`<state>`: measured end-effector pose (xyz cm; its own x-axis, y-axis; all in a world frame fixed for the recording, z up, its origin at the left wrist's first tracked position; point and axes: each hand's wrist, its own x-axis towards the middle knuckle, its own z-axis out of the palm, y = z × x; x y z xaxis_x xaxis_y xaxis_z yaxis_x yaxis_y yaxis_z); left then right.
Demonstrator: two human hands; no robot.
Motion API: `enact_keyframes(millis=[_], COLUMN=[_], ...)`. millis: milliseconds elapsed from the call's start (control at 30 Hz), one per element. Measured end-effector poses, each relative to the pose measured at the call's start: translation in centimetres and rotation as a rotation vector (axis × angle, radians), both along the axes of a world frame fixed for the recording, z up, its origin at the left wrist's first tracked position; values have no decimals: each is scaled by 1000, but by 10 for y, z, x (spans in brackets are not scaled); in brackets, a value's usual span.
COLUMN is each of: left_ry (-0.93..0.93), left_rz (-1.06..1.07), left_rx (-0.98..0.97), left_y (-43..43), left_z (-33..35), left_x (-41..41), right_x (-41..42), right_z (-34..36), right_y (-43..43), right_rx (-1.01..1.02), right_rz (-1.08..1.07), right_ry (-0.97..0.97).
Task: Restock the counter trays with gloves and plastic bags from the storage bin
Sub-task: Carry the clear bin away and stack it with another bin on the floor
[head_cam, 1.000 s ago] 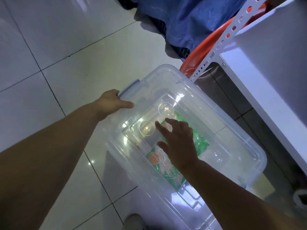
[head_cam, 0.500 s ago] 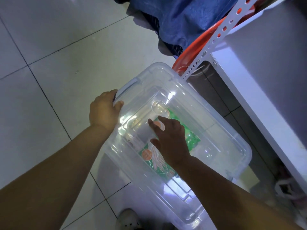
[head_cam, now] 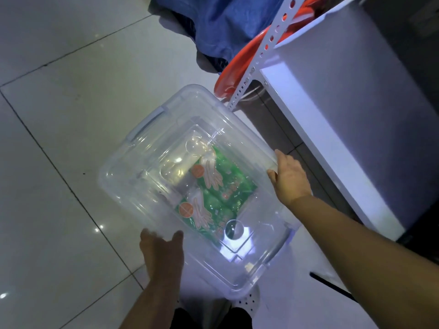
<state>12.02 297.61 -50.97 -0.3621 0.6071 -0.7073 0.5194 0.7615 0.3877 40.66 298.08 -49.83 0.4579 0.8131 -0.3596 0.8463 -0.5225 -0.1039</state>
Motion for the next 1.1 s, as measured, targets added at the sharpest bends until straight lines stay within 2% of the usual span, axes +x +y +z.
enact_keyframes(millis=[133, 233, 433, 600, 833, 967, 1100], left_ry=[30, 17, -83, -121, -272, -364, -408], left_rz=[-13, -51, 38, -60, -175, -229, -335], left_rx=[-131, -141, -62, 20, 147, 206, 214], left_y=[-3, 0, -8, -8, 11, 21, 38], left_z=[7, 27, 100, 171, 279, 318, 330], left_x=[-3, -16, -30, -21, 23, 55, 85], right_x=[6, 5, -4, -6, 4, 11, 19], right_z=[9, 29, 98, 172, 270, 304, 313], right_y=[-3, -15, -62, -116, -160, -180, -193], right_rx=[-91, -64, 11, 140, 324, 421, 499], right_rz=[-85, -232, -377, -599, -841, -908, -1032], right_ry=[168, 335, 393, 511, 563, 555, 599])
